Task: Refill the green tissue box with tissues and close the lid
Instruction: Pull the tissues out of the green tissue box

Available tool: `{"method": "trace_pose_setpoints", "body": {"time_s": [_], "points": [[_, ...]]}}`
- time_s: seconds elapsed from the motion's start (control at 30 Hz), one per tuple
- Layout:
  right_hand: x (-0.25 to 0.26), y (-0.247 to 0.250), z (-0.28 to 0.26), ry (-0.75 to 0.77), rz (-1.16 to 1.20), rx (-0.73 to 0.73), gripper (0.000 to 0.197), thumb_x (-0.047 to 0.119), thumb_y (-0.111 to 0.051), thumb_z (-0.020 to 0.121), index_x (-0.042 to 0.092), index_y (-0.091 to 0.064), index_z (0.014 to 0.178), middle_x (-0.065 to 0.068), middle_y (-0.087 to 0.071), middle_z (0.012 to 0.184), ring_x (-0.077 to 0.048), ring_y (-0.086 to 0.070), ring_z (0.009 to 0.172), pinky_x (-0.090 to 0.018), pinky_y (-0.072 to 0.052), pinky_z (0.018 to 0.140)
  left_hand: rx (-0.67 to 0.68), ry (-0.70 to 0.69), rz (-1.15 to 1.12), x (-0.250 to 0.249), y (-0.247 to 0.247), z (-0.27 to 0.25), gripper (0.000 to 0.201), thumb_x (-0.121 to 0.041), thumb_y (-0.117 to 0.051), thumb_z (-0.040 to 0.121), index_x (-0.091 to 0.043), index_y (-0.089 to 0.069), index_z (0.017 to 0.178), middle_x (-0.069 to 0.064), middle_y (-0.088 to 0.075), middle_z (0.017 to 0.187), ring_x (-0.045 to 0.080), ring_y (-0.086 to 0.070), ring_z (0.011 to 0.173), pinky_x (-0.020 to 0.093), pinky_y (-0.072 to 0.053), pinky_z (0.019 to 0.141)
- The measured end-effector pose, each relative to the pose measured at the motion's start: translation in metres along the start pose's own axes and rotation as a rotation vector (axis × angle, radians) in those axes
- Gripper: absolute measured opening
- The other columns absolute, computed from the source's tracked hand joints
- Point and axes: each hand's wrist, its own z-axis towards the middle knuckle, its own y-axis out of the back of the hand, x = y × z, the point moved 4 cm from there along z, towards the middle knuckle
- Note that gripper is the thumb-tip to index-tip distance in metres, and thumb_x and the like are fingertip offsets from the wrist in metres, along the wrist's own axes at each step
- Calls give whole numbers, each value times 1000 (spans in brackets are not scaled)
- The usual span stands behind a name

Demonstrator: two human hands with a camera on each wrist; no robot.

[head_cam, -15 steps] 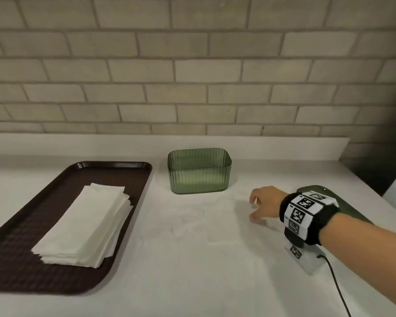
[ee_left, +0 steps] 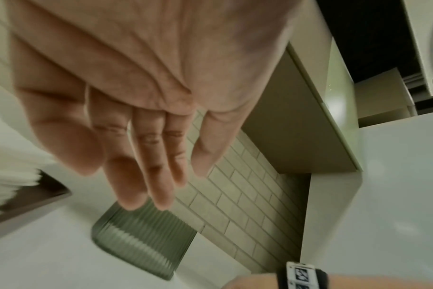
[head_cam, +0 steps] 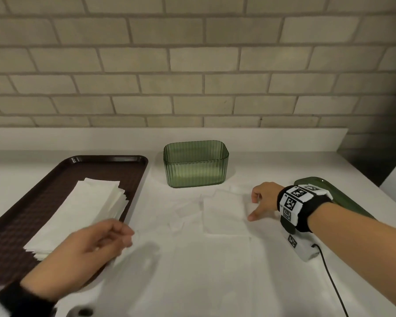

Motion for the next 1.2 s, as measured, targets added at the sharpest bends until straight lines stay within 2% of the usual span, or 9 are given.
{"method": "trace_pose_setpoints", "body": {"time_s": [0.07,0.13,0.23,0.4,0.63,0.77,0.9,1.07,1.2], "points": [[0,0,-1,10,16,9,54,50,-82,60,22,-51,93,5,-52,102,-16,-52,92,-27,-45,81,-13,-11,33,-14,-5,26,14,-21,-64,85,-35,-68,84,-9,-71,81,8,-66,72,20,-49,66],[0,0,-3,14,39,6,54,48,-83,60,22,-50,94,4,-53,103,-17,-54,93,-27,-46,81,-18,4,45,-26,-11,52,14,-17,-61,88,-29,-67,85,-11,-71,83,12,-67,79,23,-48,69],[1,-1,-7,29,94,-50,58,45,-85,57,23,-52,99,1,-55,109,-20,-59,97,-32,-51,86,26,50,54,-35,-27,86,11,-15,-55,90,-22,-64,91,-6,-72,88,12,-65,80,20,-42,58],[-2,4,-11,107,109,-112,52,37,-83,64,26,-58,108,5,-53,101,-18,-58,94,-28,-50,82,168,136,115,-40,-79,126,8,-22,-55,90,-21,-61,95,-2,-68,98,11,-62,78,19,-44,58],[-11,9,-10,208,102,-167,34,15,-78,72,11,-67,104,4,-52,90,-11,-48,82,-18,-38,71,209,207,152,-43,-148,158,50,-29,-66,84,-14,-46,127,2,-50,115,19,-56,72,23,-46,53],[-21,4,-7,193,196,-204,37,12,-76,74,13,-63,109,3,-53,88,-13,-51,79,-19,-40,69,139,179,199,-53,-151,165,47,-18,-71,80,-14,-50,122,-2,-48,102,11,-51,61,19,-45,50],[-28,1,-6,195,330,-228,34,28,-78,72,18,-64,102,8,-51,75,-7,-50,66,-14,-37,56,101,102,242,-62,-139,169,14,-14,-65,85,-15,-65,100,-4,-50,78,10,-51,56,24,-51,62],[-22,8,2,255,467,-153,44,53,-77,67,26,-65,101,7,-58,99,-9,-54,91,-18,-40,75,76,90,92,-75,-115,168,11,-17,-59,91,-21,-66,98,-6,-52,72,7,-55,65,19,-53,71],[-3,19,9,377,849,6,26,35,-76,76,27,-63,98,11,-66,99,-7,-62,92,-18,-48,82,17,174,-182,-77,-86,174,12,-12,-56,93,-12,-62,103,-2,-55,74,2,-58,57,12,-52,57]]}}
